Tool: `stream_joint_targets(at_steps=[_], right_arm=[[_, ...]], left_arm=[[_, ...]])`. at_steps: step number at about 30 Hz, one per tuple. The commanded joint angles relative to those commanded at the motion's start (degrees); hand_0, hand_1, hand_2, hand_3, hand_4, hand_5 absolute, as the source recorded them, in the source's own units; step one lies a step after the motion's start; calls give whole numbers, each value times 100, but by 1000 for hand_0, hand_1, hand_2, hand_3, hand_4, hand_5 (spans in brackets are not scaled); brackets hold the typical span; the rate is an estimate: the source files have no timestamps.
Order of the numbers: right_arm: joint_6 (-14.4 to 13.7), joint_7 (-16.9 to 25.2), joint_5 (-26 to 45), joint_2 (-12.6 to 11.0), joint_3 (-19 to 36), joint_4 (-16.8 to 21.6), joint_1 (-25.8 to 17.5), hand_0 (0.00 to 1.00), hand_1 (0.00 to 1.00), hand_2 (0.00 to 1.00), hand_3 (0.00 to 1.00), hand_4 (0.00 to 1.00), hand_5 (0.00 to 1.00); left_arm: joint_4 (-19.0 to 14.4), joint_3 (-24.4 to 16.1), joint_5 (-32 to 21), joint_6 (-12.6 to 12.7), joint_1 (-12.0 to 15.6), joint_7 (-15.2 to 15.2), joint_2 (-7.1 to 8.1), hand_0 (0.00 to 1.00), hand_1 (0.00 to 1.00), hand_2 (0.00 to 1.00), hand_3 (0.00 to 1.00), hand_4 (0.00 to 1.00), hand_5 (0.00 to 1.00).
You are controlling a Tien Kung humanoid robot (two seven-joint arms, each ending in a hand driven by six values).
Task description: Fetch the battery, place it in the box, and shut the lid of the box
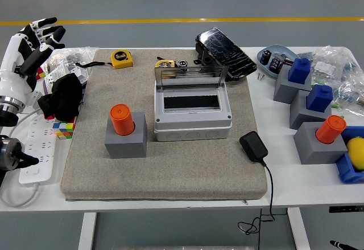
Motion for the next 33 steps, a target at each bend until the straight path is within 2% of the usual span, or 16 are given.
stream_joint_targets(at_steps=[3, 7, 8, 11, 13, 14, 16, 19, 20, 25, 26, 31, 32, 33], right_arm=[[18, -7, 10, -6, -56, -18, -3, 666, 659, 624, 531, 902, 490], [6, 3, -24, -12, -2, 16, -12, 666, 659, 624, 531, 902, 490], [7, 2, -20, -11, -12, 17, -14, 666, 659, 624, 532, 902, 490], [11, -3, 10, -7, -44, -5, -20, 666, 659, 624, 532, 902, 490], [13, -1, 2, -16, -42, 6, -20, 666, 659, 624, 532, 902, 490], [15, -2, 1, -21, -47, 9, -20, 666, 659, 624, 532, 902, 490], [15, -4, 7, -30, -55, 5, -21, 666, 659, 624, 532, 902, 490], [18, -6, 4, -31, -58, 2, -27, 666, 659, 624, 532, 902, 490], [17, -4, -17, -30, -37, 10, -34, 665, 659, 624, 532, 901, 490], [20, -3, -50, -26, -39, 35, -44, 665, 659, 624, 532, 901, 490], [20, -2, -55, -25, -38, 40, -43, 665, 659, 624, 532, 902, 490], [21, 3, -94, -27, -44, 81, -39, 665, 659, 624, 532, 902, 490], [21, 3, -99, -28, -44, 85, -35, 666, 659, 624, 532, 903, 490], [20, 4, -104, -31, -42, 90, -34, 666, 659, 624, 532, 903, 490]], left_arm=[[37, 24, 22, -79, 23, 1, -5, 597, 743, 724, 744, 998, 503], [54, 164, 213, -272, 65, -118, 64, 597, 743, 724, 744, 998, 503], [56, 194, 240, -297, 74, -144, 73, 661, 771, 753, 789, 998, 468], [74, 523, 415, -414, 191, -374, 181, 661, 771, 753, 789, 998, 468], [92, 778, 428, -384, 250, -575, 274, 661, 771, 753, 789, 998, 468], [105, 888, 468, -360, 269, -650, 307, 720, 821, 806, 809, 998, 442], [181, 1151, 548, -292, 300, -824, 367, 720, 821, 806, 809, 998, 442], [323, 1437, 753, -181, 331, -1056, 385, 720, 821, 806, 809, 998, 442], [382, 1532, 803, -150, 331, -1133, 381, 776, 898, 886, 829, 998, 410], [642, 1864, 1168, -70, 267, -1295, 336, 776, 898, 886, 829, 998, 410], [685, 1903, 1190, -47, 253, -1323, 328, 811, 943, 945, 856, 998, 332], [1040, 2273, 1055, -1, 126, -1582, 302, 811, 943, 945, 856, 998, 332], [1073, 2324, 1043, -2, 118, -1609, 301, 785, 902, 929, 854, 998, 128], [1100, 2371, 1031, 0, 114, -1637, 301, 785, 902, 929, 854, 998, 128]])
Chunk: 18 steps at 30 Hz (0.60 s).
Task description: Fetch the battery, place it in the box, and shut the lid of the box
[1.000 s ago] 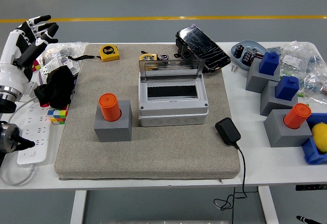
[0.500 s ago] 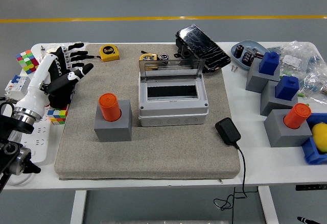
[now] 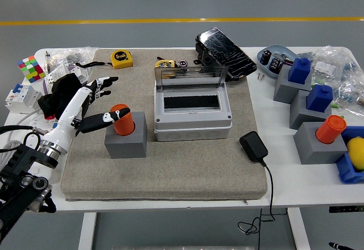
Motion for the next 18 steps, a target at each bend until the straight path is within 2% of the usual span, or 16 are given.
stream_joint_targets(at_steps=[4, 5, 6, 10, 11, 16, 17, 18], right_arm=[[3, 0, -12, -16, -20, 14, 9, 666, 659, 624, 532, 903, 490], [3, 0, -13, -18, -20, 15, 11, 669, 659, 624, 532, 903, 489], [2, 0, -19, -21, -16, 15, 10, 669, 659, 624, 532, 903, 489], [4, -1, -25, -37, -14, 16, 1, 669, 659, 624, 532, 903, 489], [4, -1, -26, -37, -12, 16, 0, 666, 659, 625, 532, 903, 489], [8, 1, -54, -33, 0, 49, -25, 666, 659, 625, 532, 903, 489], [8, 0, -60, -29, 5, 54, -28, 666, 659, 623, 532, 903, 488], [7, 0, -65, -25, 13, 57, -31, 666, 659, 623, 532, 903, 488]], left_arm=[[101, 153, -88, -32, -10, -128, -4, 785, 902, 929, 854, 998, 128], [104, 175, -98, -44, -11, -144, 0, 775, 865, 911, 850, 998, 54], [103, 228, -107, -50, -18, -180, 14, 775, 865, 911, 850, 998, 54], [141, 493, -265, 133, -83, -440, 29, 775, 865, 911, 850, 998, 54], [161, 529, -307, 168, -97, -490, 21, 750, 800, 826, 809, 998, 2], [350, 848, -832, 317, -231, -898, -68, 750, 800, 826, 809, 998, 2], [382, 944, -998, 344, -271, -1021, -88, 642, 661, 691, 724, 998, 2], [414, 1030, -1171, 359, -310, -1121, -108, 642, 661, 691, 724, 998, 2]])
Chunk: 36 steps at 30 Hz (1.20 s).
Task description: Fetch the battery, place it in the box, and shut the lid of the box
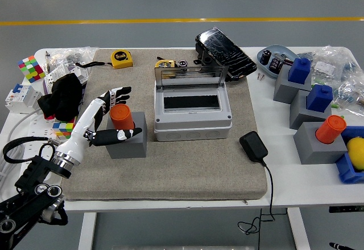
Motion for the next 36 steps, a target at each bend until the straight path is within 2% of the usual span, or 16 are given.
stream_joint_targets(at_steps=[4, 5, 10, 11, 16, 17, 22, 23, 28, 29, 34, 36], right_arm=[[-4, 0, -14, 8, 12, 12, -2, 666, 659, 623, 532, 903, 488], [-6, 1, -21, 8, 16, 19, -6, 666, 659, 624, 532, 904, 488], [-7, 0, -34, 13, 29, 33, -4, 666, 659, 624, 532, 904, 488], [-6, -1, -34, 14, 32, 33, -8, 665, 659, 624, 532, 904, 487], [-7, -5, -38, 11, 32, 28, -24, 665, 659, 624, 532, 904, 487], [-6, -5, -42, 12, 36, 30, -29, 666, 659, 624, 532, 903, 486], [-5, -5, -47, 19, 40, 40, -55, 666, 659, 624, 532, 903, 486], [-5, -5, -46, 19, 39, 40, -56, 666, 659, 623, 531, 903, 485], [-11, 0, -62, 20, 63, 62, -74, 666, 659, 623, 531, 903, 485], [-15, 3, -71, 20, 77, 68, -76, 667, 659, 623, 531, 903, 484], [-23, 12, -75, 21, 112, 74, -77, 667, 659, 623, 531, 903, 484], [-22, 14, -73, 23, 127, 69, -83, 665, 659, 623, 531, 902, 484]], left_arm=[[126, 177, -479, -21, -113, -159, -72, 642, 661, 691, 724, 998, 2], [163, 215, -569, -34, -139, -183, -86, 603, 544, 601, 673, 998, 2], [315, 382, -969, -129, -250, -236, -127, 603, 544, 601, 673, 998, 2], [326, 400, -1017, -140, -260, -255, -131, 581, 388, 455, 555, 998, 2], [387, 494, -1288, -181, -310, -320, -153, 581, 388, 455, 555, 998, 2], [406, 526, -1355, -173, -329, -340, -160, 141, 223, 337, 332, 869, 2], [486, 699, -1647, -109, -454, -492, -196, 141, 223, 337, 332, 869, 2], [491, 710, -1661, -108, -462, -497, -197, 32, 63, 212, 200, 825, 2], [619, 959, -1986, 38, -650, -802, -258, 32, 63, 212, 200, 825, 2], [624, 997, -2020, 66, -682, -839, -270, 17, 2, 145, 148, 847, 2], [576, 1123, -2104, 123, -817, -839, -279, 17, 2, 145, 148, 847, 2], [445, 1074, -2064, 128, -832, -839, -282, 18, 2, 132, 135, 875, 2]])
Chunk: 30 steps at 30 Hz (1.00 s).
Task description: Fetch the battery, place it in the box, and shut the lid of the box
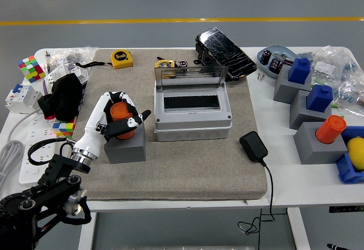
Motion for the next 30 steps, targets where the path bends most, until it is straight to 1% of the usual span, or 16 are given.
stream_joint_targets(at_steps=[2, 4, 5, 7, 10, 11, 12, 14, 17, 18, 19, 20, 22, 24, 25, 30], right_arm=[[0, 2, -1, 1, 16, -1, -6, 665, 659, 623, 531, 902, 484], [2, 2, 0, -7, 31, -7, -17, 665, 659, 623, 531, 902, 484], [1, 2, 2, -11, 33, -9, -21, 667, 659, 623, 531, 903, 484], [1, 2, 3, -25, 37, -13, -28, 667, 659, 623, 531, 903, 484], [-2, 3, 4, -32, 49, -15, -32, 667, 659, 623, 531, 903, 484], [-2, 3, 4, -34, 51, -13, -33, 666, 659, 623, 531, 902, 484], [-4, 5, 4, -35, 52, -8, -35, 666, 659, 623, 531, 902, 484], [-6, 6, 10, -34, 46, -9, -38, 666, 659, 623, 531, 902, 484], [-6, 4, 23, -31, 19, -10, -30, 666, 659, 623, 530, 902, 484], [-8, 5, 29, -26, 10, -11, -23, 666, 659, 623, 530, 902, 484], [-9, 5, 32, -23, 6, -10, -18, 666, 659, 623, 530, 902, 484], [-10, 6, 34, -24, 4, -8, -15, 666, 659, 623, 530, 902, 484], [-17, 5, 31, -36, -12, 3, -4, 666, 659, 623, 530, 902, 484], [-21, 3, 25, -44, -19, 8, 1, 666, 658, 623, 531, 902, 484], [-25, 2, 18, -52, -27, 16, 3, 666, 658, 623, 531, 902, 484], [-25, -1, 9, -57, -94, 36, -1, 665, 659, 623, 530, 902, 484]], left_arm=[[-125, -61, 116, 2, -9, 6, 8, 18, 2, 132, 135, 875, 2], [-448, -191, 577, 51, -80, 281, 46, 18, 2, 132, 135, 875, 2], [-555, -230, 759, 65, -119, 418, 61, 13, 2, 130, 133, 907, 2], [-842, -326, 1239, 71, -287, 848, 99, 13, 2, 130, 133, 907, 2], [-1119, -336, 1888, -4, -556, 1452, 111, 13, 2, 130, 133, 907, 2], [-1184, -307, 2112, -26, -676, 1675, 102, 9, 2, 132, 143, 988, 2], [-1259, -229, 2410, -67, -860, 1973, 69, 9, 2, 132, 143, 988, 2], [-1296, -61, 2857, -127, -1120, 2396, -12, 9, 2, 132, 143, 988, 2], [-1226, 269, 3563, -185, -1578, 3104, -196, 11, 2, 133, 147, 998, 2], [-1112, 476, 3832, -221, -1810, 3392, -332, 11, 2, 133, 147, 998, 2], [-1035, 615, 4006, -254, -1972, 3628, -418, 11, 2, 133, 147, 998, 2], [-987, 685, 4083, -274, -2047, 3749, -469, 11, 2, 133, 147, 998, 2], [-750, 1021, 4317, -295, -2385, 4172, -693, 11, 2, 133, 147, 998, 2], [-609, 1220, 4386, -296, -2571, 4377, -806, 13, 2, 133, 157, 998, 2], [-434, 1416, 4437, -289, -2749, 4561, -937, 13, 2, 133, 157, 998, 2], [127, 1762, 4683, -329, -3097, 4997, -1289, 13, 2, 138, 165, 998, 2]])
